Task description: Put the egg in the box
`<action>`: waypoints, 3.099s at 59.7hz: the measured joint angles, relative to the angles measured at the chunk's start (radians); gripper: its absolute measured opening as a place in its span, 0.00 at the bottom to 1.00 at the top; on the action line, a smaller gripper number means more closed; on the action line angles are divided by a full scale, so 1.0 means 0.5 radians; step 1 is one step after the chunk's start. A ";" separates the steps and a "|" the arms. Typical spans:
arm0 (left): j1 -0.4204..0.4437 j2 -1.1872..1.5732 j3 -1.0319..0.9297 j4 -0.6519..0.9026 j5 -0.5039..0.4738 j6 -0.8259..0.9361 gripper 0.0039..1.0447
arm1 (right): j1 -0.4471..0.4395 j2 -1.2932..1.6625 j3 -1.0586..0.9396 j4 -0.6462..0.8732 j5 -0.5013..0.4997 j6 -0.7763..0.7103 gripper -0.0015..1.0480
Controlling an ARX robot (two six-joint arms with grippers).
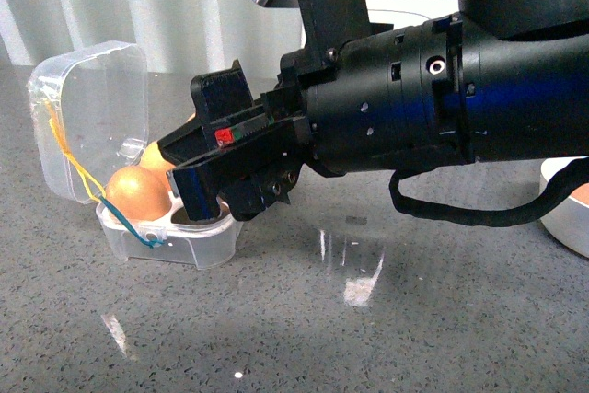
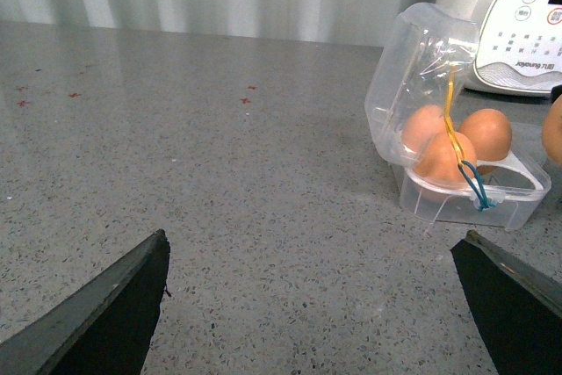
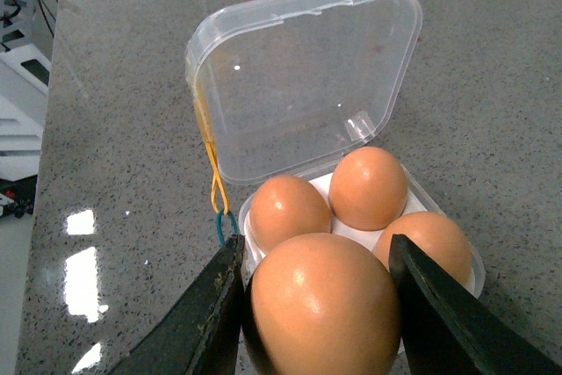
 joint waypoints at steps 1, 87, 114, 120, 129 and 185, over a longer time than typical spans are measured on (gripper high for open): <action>0.000 0.000 0.000 0.000 0.000 0.000 0.94 | 0.002 0.007 0.000 -0.002 0.002 -0.015 0.40; 0.000 0.000 0.000 0.000 0.000 0.000 0.94 | -0.064 -0.077 0.042 0.024 0.099 -0.085 0.93; 0.000 -0.001 0.000 0.000 0.000 0.000 0.94 | -0.742 -0.772 -0.559 0.301 0.844 -0.126 0.93; 0.000 -0.001 0.000 0.000 0.001 0.000 0.94 | -0.951 -0.985 -0.726 0.368 0.916 -0.142 0.93; 0.000 -0.001 0.000 0.000 0.000 0.000 0.94 | -1.282 -1.228 -0.993 0.510 0.958 -0.134 0.93; 0.000 -0.001 0.000 0.000 0.001 0.000 0.94 | -1.080 -2.309 -1.769 0.108 1.096 0.262 0.03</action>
